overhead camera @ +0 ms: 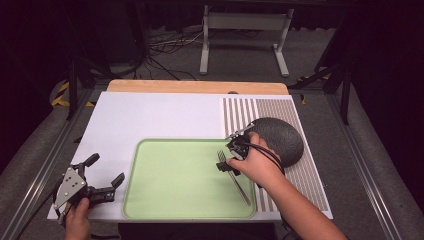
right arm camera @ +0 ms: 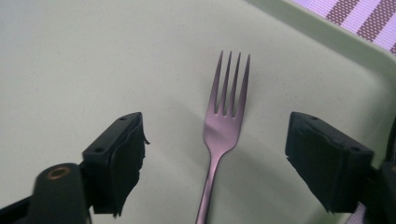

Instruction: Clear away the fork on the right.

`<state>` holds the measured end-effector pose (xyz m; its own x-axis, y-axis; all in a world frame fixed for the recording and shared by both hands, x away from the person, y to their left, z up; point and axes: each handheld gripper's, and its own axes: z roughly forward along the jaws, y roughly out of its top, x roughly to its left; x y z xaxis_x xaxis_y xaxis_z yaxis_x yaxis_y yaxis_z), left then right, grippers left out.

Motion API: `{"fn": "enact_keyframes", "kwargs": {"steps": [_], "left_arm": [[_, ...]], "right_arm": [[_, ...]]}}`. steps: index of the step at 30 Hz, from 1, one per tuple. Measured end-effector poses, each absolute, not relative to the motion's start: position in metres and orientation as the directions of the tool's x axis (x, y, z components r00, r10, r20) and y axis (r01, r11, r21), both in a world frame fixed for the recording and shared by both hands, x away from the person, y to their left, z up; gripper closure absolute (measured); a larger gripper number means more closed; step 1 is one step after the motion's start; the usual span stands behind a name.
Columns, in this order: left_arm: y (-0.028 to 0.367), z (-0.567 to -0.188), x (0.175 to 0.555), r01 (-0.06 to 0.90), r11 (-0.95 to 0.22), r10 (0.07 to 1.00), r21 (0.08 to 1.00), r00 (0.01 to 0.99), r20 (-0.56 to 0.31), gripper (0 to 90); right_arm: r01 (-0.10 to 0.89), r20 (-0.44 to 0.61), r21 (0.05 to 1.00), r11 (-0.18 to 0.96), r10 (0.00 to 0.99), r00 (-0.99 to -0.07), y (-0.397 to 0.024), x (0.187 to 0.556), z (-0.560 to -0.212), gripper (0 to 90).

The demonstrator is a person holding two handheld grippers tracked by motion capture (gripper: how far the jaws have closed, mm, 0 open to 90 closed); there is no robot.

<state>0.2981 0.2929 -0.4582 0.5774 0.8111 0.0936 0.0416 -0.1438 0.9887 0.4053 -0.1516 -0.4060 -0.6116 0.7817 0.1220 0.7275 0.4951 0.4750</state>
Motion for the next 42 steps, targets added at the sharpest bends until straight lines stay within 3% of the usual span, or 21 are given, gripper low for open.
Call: {"fn": "enact_keyframes", "kwargs": {"steps": [5,9,14,19,42], "left_arm": [[0.293,-0.458,0.298,0.042,-0.144,0.812,0.989,0.576,0.094,0.0],[0.293,-0.458,0.298,0.041,-0.143,0.812,0.989,0.576,0.093,0.1],[0.293,-0.458,0.298,0.041,-0.143,0.812,0.989,0.576,0.093,0.1],[0.292,-0.458,0.298,0.044,-0.150,0.811,0.988,0.577,0.098,0.0],[0.293,-0.458,0.298,0.044,-0.148,0.812,0.988,0.575,0.096,0.1]], "right_arm": [[0.644,0.129,0.540,0.541,0.704,-0.699,-0.147,0.403,-0.406,26.0],[0.638,0.145,0.539,0.550,0.686,-0.713,-0.145,0.399,-0.408,39.8],[0.552,0.067,0.534,0.640,0.619,-0.783,-0.143,0.398,-0.409,71.6],[0.516,0.033,0.531,0.672,0.592,-0.805,-0.143,0.401,-0.412,89.0],[0.533,0.002,0.443,0.721,0.594,-0.804,-0.146,0.402,-0.427,89.4]]}}
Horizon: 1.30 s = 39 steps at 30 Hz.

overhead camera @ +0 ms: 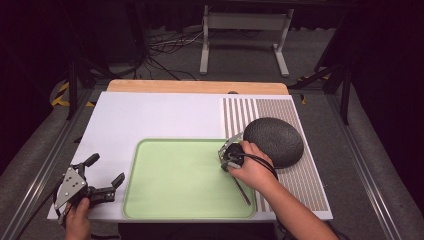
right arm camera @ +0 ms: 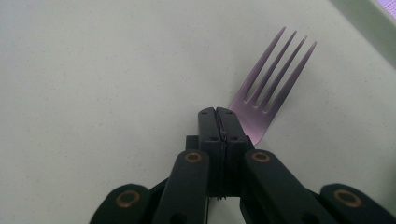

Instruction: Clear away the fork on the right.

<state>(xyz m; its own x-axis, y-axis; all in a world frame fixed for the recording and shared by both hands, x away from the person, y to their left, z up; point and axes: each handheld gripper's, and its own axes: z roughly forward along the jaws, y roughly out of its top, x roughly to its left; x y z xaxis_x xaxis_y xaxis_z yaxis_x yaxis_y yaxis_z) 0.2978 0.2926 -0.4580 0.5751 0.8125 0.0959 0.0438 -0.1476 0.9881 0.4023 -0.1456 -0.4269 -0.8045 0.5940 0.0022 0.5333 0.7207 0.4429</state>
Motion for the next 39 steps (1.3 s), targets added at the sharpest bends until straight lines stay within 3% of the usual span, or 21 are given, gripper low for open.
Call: {"fn": "enact_keyframes", "kwargs": {"steps": [39], "left_arm": [[0.292,-0.458,0.298,0.047,-0.148,0.814,0.988,0.573,0.095,0.1]], "right_arm": [[0.624,-0.014,0.426,0.655,0.694,-0.720,-0.181,0.408,-0.425,89.4]]}}
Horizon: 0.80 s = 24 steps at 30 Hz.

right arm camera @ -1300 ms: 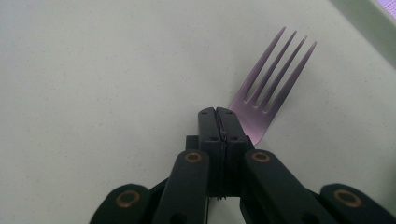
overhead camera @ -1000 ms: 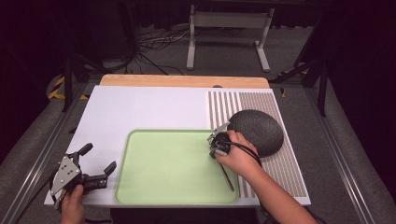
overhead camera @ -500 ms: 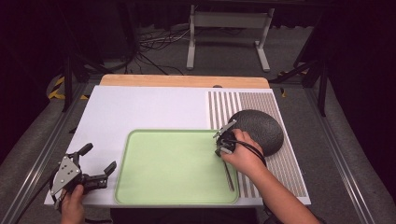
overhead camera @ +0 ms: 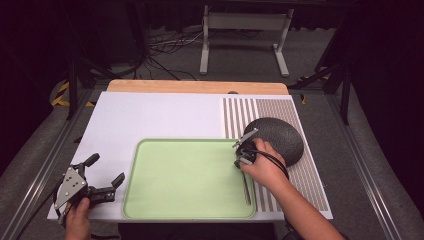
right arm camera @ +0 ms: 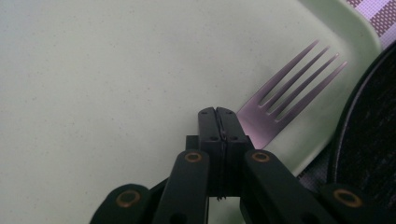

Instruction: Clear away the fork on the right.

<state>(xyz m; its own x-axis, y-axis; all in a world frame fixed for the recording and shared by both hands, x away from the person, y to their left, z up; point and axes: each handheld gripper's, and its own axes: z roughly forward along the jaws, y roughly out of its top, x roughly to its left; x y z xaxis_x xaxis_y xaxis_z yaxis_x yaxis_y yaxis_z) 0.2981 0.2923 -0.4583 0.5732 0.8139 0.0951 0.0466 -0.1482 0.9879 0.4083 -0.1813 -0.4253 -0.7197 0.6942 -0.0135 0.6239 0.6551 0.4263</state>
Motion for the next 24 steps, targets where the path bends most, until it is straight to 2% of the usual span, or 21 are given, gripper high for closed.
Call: {"fn": "enact_keyframes", "kwargs": {"steps": [10,16,19,23,24], "left_arm": [[0.292,-0.459,0.298,0.048,-0.145,0.815,0.988,0.572,0.092,0.1],[0.292,-0.459,0.298,0.050,-0.148,0.817,0.988,0.569,0.094,0.1],[0.293,-0.459,0.299,0.051,-0.150,0.816,0.987,0.570,0.095,0.0],[0.293,-0.458,0.298,0.050,-0.149,0.817,0.988,0.569,0.094,0.1],[0.293,-0.458,0.298,0.050,-0.149,0.817,0.988,0.569,0.094,0.1]], "right_arm": [[0.632,-0.007,0.431,0.644,0.703,-0.711,-0.185,0.406,-0.425,89.2],[0.617,0.009,0.481,0.623,0.700,-0.714,-0.188,0.405,-0.417,80.6],[0.600,0.004,0.511,0.616,0.696,-0.718,-0.189,0.404,-0.408,72.1],[0.572,0.009,0.574,0.586,0.694,-0.720,-0.189,0.401,-0.399,45.6],[0.565,0.018,0.598,0.568,0.695,-0.719,-0.190,0.400,-0.397,35.2]]}}
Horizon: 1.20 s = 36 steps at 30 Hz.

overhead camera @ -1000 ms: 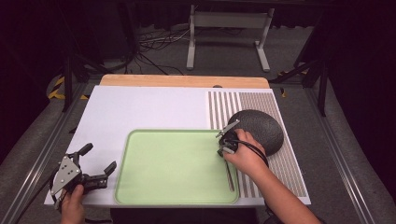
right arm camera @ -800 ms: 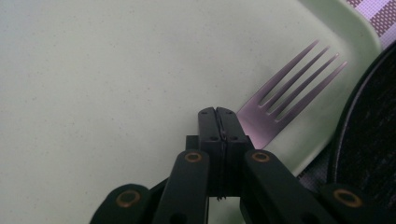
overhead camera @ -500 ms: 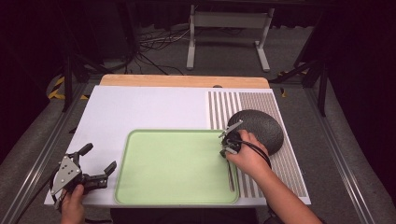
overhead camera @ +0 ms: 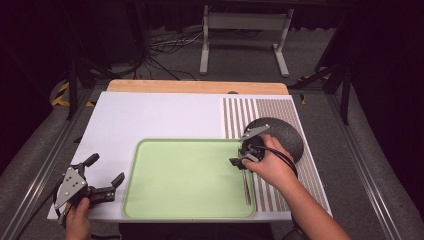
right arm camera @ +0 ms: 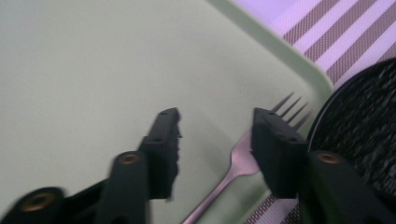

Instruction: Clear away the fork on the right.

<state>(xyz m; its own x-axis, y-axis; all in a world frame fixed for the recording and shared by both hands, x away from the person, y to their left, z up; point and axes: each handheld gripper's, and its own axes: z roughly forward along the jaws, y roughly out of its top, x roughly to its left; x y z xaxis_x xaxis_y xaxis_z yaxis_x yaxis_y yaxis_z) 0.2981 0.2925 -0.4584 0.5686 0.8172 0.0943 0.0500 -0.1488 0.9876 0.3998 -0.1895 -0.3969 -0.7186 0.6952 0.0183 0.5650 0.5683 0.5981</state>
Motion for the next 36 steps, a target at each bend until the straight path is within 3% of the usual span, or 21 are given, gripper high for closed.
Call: {"fn": "enact_keyframes", "kwargs": {"steps": [1,10,36], "left_arm": [[0.292,-0.458,0.298,0.050,-0.149,0.817,0.987,0.569,0.095,0.1],[0.293,-0.458,0.298,0.048,-0.146,0.818,0.988,0.567,0.094,0.1],[0.293,-0.458,0.296,0.045,-0.142,0.822,0.989,0.562,0.093,0.1]], "right_arm": [[0.557,0.032,0.627,0.544,0.697,-0.716,-0.190,0.399,-0.395,26.4],[0.437,-0.020,0.729,0.527,0.654,-0.757,-0.199,0.394,-0.381,12.7],[0.189,-0.094,0.915,0.357,0.642,-0.761,-0.279,0.354,-0.360,9.7]]}}
